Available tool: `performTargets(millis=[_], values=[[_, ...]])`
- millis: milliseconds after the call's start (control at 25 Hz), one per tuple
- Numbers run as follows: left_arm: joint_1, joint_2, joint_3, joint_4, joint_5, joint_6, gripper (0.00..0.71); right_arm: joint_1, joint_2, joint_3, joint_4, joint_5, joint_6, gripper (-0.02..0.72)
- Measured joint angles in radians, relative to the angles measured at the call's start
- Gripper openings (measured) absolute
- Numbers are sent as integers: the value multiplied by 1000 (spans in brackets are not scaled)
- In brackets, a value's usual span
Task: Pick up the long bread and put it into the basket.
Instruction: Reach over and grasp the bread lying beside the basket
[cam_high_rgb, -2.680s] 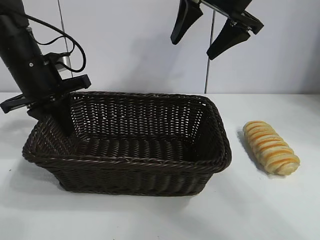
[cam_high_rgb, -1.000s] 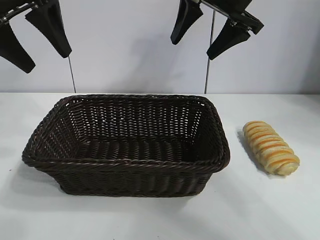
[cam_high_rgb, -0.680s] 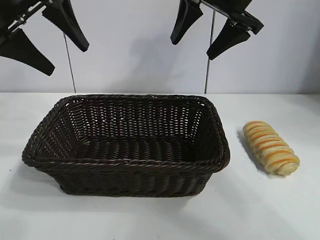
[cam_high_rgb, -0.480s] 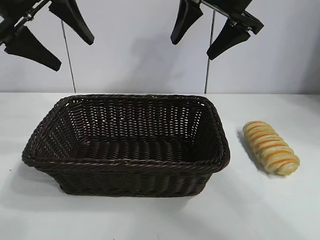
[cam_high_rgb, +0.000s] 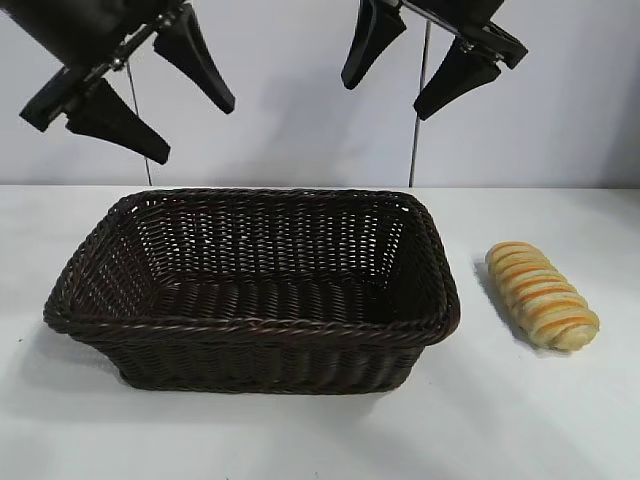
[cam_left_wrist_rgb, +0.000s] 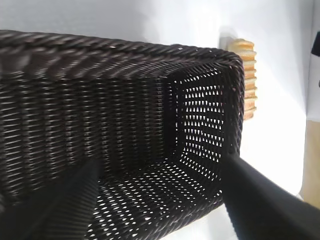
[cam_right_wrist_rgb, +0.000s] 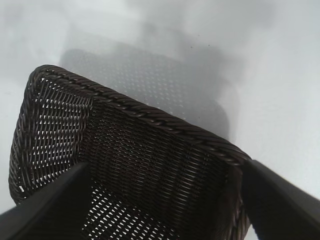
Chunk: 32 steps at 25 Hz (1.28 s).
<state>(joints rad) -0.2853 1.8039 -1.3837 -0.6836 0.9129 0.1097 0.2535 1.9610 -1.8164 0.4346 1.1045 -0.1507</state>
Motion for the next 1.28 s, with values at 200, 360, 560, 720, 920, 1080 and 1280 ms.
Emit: performTargets(millis=[200,360,560,720,920,1080,1280], values=[[0,0,0,5,-1,0,508,0,0,0,0,1,0,590],[0,0,0,5,-1,0,508,0,0,0,-19,23,0,590],[0,0,0,5,-1,0,508,0,0,0,-138,97,29,590],[0,0,0,5,-1,0,508,0,0,0,-268,120,66,590],[0,0,0,5,-1,0,508,0,0,0,-398,127,142,590],[0,0,0,5,-1,0,508,-1,0,0,-481,130,181,590],[0,0,0,5,0,0,508,-49,0,0,-506,130,204,590]])
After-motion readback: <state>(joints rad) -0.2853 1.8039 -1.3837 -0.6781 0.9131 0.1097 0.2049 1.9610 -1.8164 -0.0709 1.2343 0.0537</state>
